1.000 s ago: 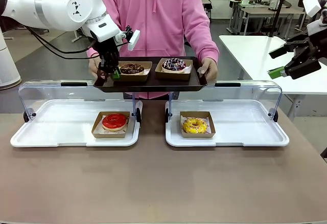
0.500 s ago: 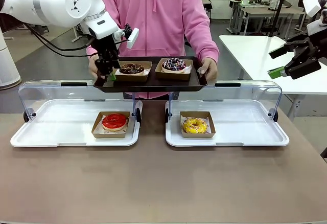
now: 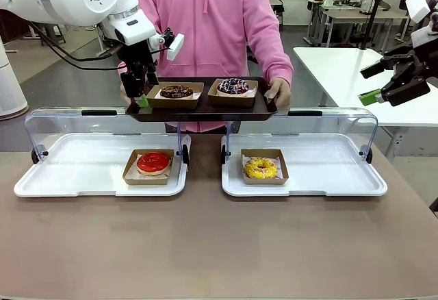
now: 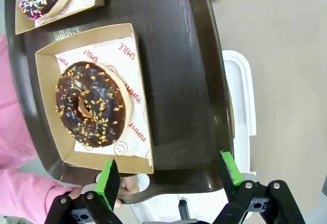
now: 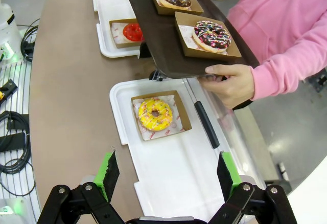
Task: Provide the desired donut to the person.
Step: Place the picked Paper togo box onto the Handle tray extended by the person.
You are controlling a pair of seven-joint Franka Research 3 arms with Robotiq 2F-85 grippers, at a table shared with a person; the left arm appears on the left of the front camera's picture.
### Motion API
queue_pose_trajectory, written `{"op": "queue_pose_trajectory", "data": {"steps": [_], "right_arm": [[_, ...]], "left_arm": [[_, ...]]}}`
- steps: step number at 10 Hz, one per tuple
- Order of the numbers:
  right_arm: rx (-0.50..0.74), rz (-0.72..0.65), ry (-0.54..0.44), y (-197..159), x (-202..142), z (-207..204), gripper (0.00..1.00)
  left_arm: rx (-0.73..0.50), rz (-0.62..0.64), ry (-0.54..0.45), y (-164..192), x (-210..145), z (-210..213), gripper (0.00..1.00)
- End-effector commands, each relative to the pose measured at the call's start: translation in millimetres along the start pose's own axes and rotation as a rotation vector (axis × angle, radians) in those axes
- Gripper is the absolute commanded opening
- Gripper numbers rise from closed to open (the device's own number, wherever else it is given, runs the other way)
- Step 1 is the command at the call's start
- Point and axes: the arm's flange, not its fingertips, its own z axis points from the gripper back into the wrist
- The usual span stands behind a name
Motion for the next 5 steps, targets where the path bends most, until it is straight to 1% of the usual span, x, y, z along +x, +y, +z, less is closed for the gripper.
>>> {"op": "queue_pose_trajectory", "data": {"steps": [1, 2, 3, 5], "right_arm": [[0.007, 0.005, -0.003, 0.4, -1.6, -1.1, 1.0], [0.007, 0.005, -0.003, 0.4, -1.6, -1.1, 1.0], [0.007, 0.005, -0.003, 0.4, -1.6, -1.1, 1.0], [0.007, 0.005, -0.003, 0.4, -1.6, -1.1, 1.0]], "left_arm": [[-0.012, 0.029, -0.011, -0.8, -2.3, 7.4, 1.0], [-0.046, 0.028, -0.026, -2.7, -3.8, 7.8, 1.0], [-0.002, 0.003, -0.001, 0.3, -0.7, 1.2, 1.0], [-0.002, 0.003, -0.001, 0.3, -0.7, 1.2, 1.0]]}}
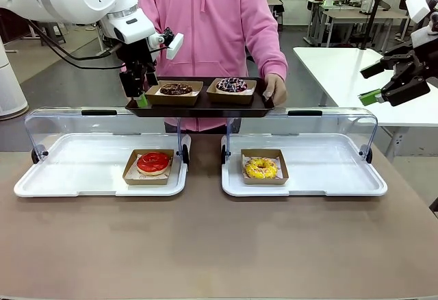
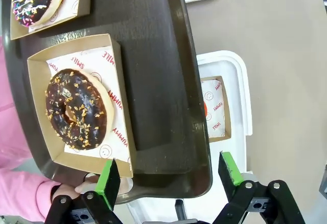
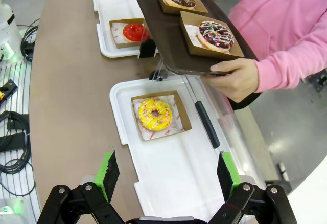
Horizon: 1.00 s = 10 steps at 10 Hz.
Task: Provide the desired donut to the person.
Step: Place the picked Paper togo box onto the Handle tray extended by the person.
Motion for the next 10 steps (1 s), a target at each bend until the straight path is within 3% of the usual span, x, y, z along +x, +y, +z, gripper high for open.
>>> {"op": "queue_pose_trajectory", "data": {"steps": [1, 10], "right_arm": [[0.007, 0.005, -0.003, 0.4, -1.6, -1.1, 1.0], [0.007, 0.005, -0.003, 0.4, -1.6, -1.1, 1.0]], "left_arm": [[0.012, -0.002, 0.001, 0.7, -0.3, -0.1, 1.0], [0.012, -0.002, 0.001, 0.7, -0.3, -0.1, 1.0]]}}
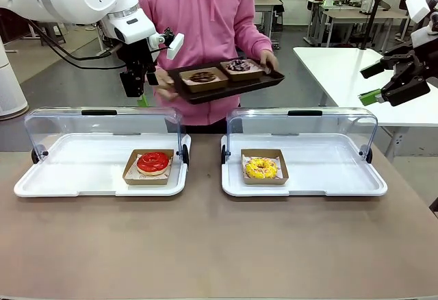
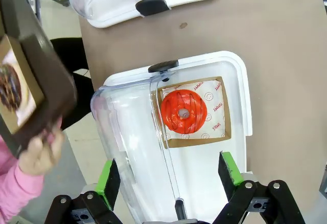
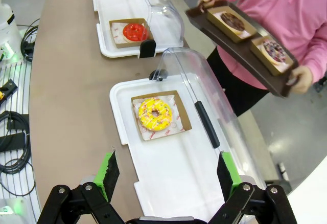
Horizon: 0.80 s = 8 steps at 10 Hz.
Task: Provide the desired donut to the person.
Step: Place the picked Paper togo box onto the Handle tray extended by the person.
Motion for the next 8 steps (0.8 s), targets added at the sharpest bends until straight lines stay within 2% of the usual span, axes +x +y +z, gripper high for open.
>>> {"op": "queue_pose_trajectory", "data": {"steps": [1, 4, 6, 8], "right_arm": [[0.007, 0.005, -0.003, 0.4, -1.6, -1.1, 1.0], [0.007, 0.005, -0.003, 0.4, -1.6, -1.1, 1.0], [0.007, 0.005, -0.003, 0.4, -1.6, -1.1, 1.0], [0.007, 0.005, -0.003, 0.4, -1.6, -1.1, 1.0]], "left_arm": [[0.012, 0.0, 0.002, 1.0, -1.2, -0.1, 1.0], [0.0, 0.0, 0.0, 0.0, 0.0, 0.0, 1.0], [-0.014, 0.165, -0.119, -28.2, -50.3, 37.9, 1.0], [-0.033, 0.316, -0.238, -53.8, -97.8, 48.0, 1.0]]}}
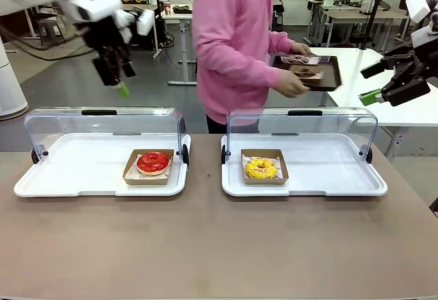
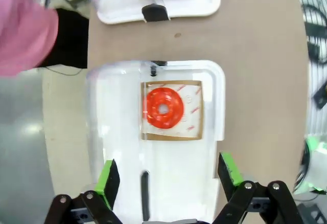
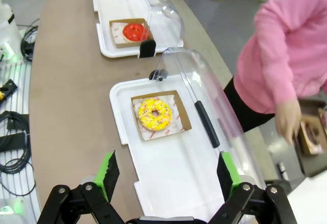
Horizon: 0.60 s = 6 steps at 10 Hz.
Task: Provide the desired donut to the person.
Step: Place the picked Paper togo box onto the Handle tray extended by the person.
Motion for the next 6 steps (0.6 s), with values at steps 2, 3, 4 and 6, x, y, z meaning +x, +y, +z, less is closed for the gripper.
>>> {"op": "queue_pose_trajectory", "data": {"steps": [2, 3, 4, 6], "right_arm": [[0.008, 0.006, -0.003, 0.5, -1.3, -1.3, 1.0], [0.008, 0.006, -0.003, 0.5, -1.3, -1.3, 1.0], [0.008, 0.006, -0.003, 0.5, -1.3, -1.3, 1.0], [0.008, 0.006, -0.003, 0.5, -1.3, -1.3, 1.0]], "left_arm": [[0.026, 0.128, -0.187, -40.8, -90.8, 7.5, 1.0], [0.089, 0.159, -0.242, -54.1, -121.6, 11.9, 1.0], [0.134, 0.176, -0.312, -68.2, -147.0, 15.9, 1.0], [0.16, 0.239, -0.353, -90.7, -189.2, 21.0, 1.0]]}}
